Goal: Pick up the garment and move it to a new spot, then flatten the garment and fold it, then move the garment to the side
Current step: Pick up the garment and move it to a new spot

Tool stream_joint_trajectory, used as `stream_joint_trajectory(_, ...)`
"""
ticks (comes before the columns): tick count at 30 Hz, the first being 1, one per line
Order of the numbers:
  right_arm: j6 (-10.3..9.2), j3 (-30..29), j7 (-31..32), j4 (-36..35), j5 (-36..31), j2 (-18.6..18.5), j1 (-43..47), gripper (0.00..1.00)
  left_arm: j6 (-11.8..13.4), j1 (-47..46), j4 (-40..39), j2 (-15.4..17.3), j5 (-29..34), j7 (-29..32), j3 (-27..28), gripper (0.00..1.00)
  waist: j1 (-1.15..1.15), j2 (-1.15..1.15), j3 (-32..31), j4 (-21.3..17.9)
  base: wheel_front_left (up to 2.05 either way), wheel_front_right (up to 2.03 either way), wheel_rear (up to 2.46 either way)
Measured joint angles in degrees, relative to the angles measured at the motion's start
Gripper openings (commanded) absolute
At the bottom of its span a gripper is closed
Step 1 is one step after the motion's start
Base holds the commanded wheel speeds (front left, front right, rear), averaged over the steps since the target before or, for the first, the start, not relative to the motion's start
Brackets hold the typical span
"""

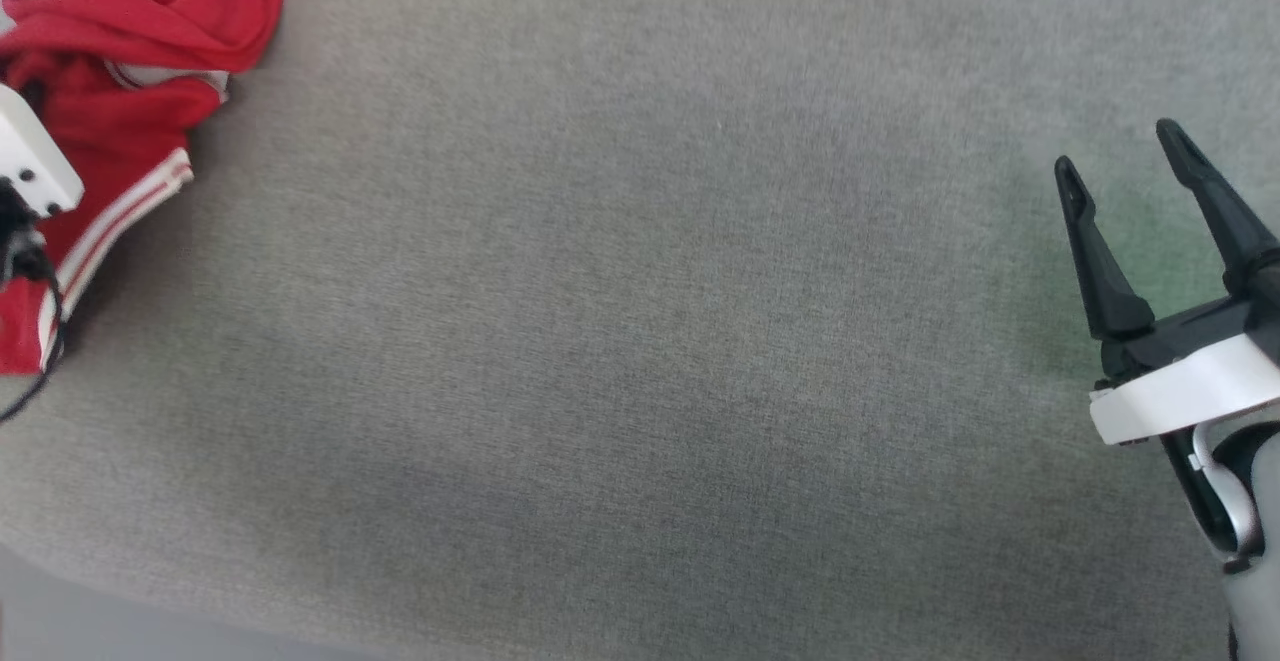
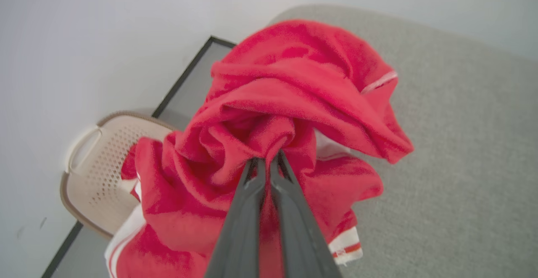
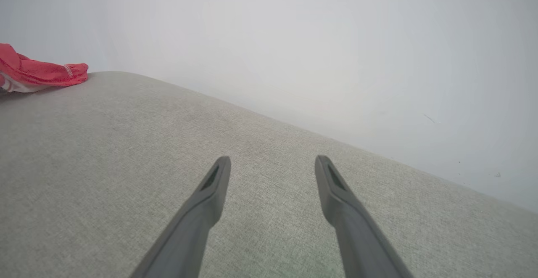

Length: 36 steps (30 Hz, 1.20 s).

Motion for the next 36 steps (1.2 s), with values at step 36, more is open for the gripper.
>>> stream_joint_trajectory(36, 0.0, -8.8, -7.0, 4.7, -1.1, 8.8, 5.3, 1.0, 2.2, 1.9, -51.6, 10.6, -2.4, 14.9, -15.8, 0.0, 0.0, 0.0, -17.4, -7.4, 0.0, 0.0, 0.0)
